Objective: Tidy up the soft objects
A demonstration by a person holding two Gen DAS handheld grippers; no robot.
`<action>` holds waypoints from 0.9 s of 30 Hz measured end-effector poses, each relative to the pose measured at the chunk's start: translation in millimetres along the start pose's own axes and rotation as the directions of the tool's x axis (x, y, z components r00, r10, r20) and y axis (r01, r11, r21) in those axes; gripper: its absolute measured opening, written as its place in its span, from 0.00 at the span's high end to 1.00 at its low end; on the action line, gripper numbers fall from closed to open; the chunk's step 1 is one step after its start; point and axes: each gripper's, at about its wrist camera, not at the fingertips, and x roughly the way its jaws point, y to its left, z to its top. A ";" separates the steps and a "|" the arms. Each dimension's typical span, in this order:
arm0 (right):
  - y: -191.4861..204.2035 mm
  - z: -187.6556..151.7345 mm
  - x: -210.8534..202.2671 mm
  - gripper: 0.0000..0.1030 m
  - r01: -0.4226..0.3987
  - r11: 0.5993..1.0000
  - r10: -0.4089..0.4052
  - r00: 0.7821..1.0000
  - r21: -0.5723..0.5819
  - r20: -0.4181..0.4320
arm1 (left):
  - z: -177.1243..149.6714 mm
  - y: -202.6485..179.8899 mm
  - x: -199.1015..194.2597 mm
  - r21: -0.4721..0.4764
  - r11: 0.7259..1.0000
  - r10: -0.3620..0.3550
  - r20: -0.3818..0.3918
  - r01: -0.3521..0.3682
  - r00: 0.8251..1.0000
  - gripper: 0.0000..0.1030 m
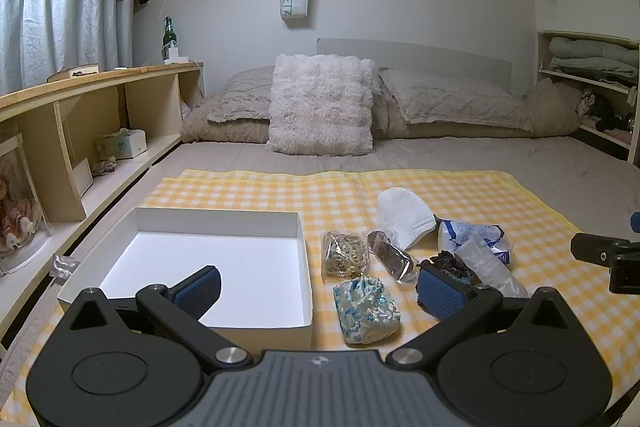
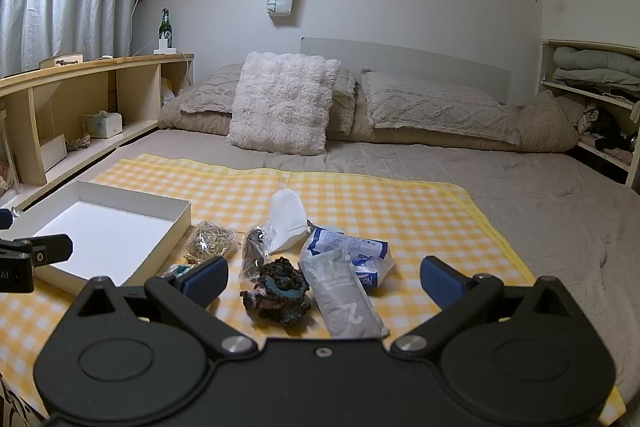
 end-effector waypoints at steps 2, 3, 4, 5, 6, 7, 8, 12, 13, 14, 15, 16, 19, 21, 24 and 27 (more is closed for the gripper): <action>-0.1 0.4 0.0 0.00 0.000 1.000 0.000 1.000 0.000 0.000 | 0.1 0.0 0.0 0.000 1.000 0.001 0.000 -0.001 1.000 0.00; 0.1 0.6 0.1 0.00 0.001 1.000 -0.001 1.000 -0.001 -0.001 | -0.1 -0.1 0.3 0.000 1.000 0.000 0.000 0.000 1.000 0.00; -0.1 0.9 0.0 0.00 0.002 1.000 -0.002 1.000 0.000 -0.001 | 0.1 0.0 0.1 0.000 1.000 0.000 0.000 0.000 1.000 0.00; -0.4 1.1 -0.1 0.00 0.002 1.000 -0.002 1.000 0.001 -0.002 | 0.1 -0.1 0.1 0.000 1.000 0.001 -0.001 -0.001 1.000 0.00; -0.3 1.2 -0.3 0.00 0.002 1.000 -0.002 1.000 0.002 -0.002 | 0.0 -0.3 0.4 0.000 1.000 0.001 -0.001 -0.001 1.000 0.00; -0.2 1.2 -0.6 0.00 0.003 1.000 -0.003 1.000 0.004 -0.002 | 0.2 0.0 0.1 0.001 1.000 0.001 -0.001 -0.001 1.000 0.00; -2.2 0.5 -0.2 0.00 0.003 1.000 -0.003 1.000 0.005 -0.002 | -0.1 -0.4 0.8 0.001 1.000 0.001 -0.001 -0.001 1.000 0.00; -2.1 0.5 -0.2 0.00 0.002 1.000 -0.002 1.000 0.003 -0.002 | 0.4 0.0 0.2 0.000 1.000 0.001 -0.002 -0.001 1.000 0.00; -1.4 0.6 -0.1 0.00 0.003 1.000 -0.003 1.000 0.003 -0.003 | 0.6 0.1 0.1 0.001 1.000 0.000 -0.003 0.000 1.000 0.00; -1.2 0.6 -0.1 0.00 0.003 1.000 -0.003 1.000 0.003 -0.003 | 0.6 0.2 0.0 0.001 1.000 0.000 -0.003 0.000 1.000 0.00; -0.9 0.7 -0.1 0.00 0.003 1.000 -0.003 1.000 0.003 -0.003 | 0.5 0.0 0.4 0.001 1.000 0.000 -0.003 0.000 1.000 0.00; -0.6 1.0 -0.7 0.00 0.003 1.000 -0.003 1.000 0.003 -0.003 | 0.5 0.2 0.2 0.001 1.000 0.000 -0.003 0.000 1.000 0.00; 0.5 2.3 -1.8 0.00 0.002 1.000 -0.002 1.000 0.001 -0.003 | 0.5 0.2 0.2 0.001 1.000 0.000 -0.003 0.000 1.000 0.00; -0.7 0.1 1.1 0.00 0.001 1.000 -0.001 1.000 -0.001 -0.002 | 0.4 0.0 0.5 0.001 1.000 -0.001 -0.004 0.001 1.000 0.00; -1.0 -0.6 1.4 0.00 0.002 1.000 -0.002 1.000 -0.002 -0.002 | 0.1 -0.5 1.0 0.002 1.000 0.000 -0.004 0.000 1.000 0.00; -1.1 -0.6 1.4 0.00 0.002 1.000 -0.002 1.000 -0.002 -0.002 | 0.4 -0.2 0.8 0.001 1.000 -0.001 -0.005 0.001 1.000 0.00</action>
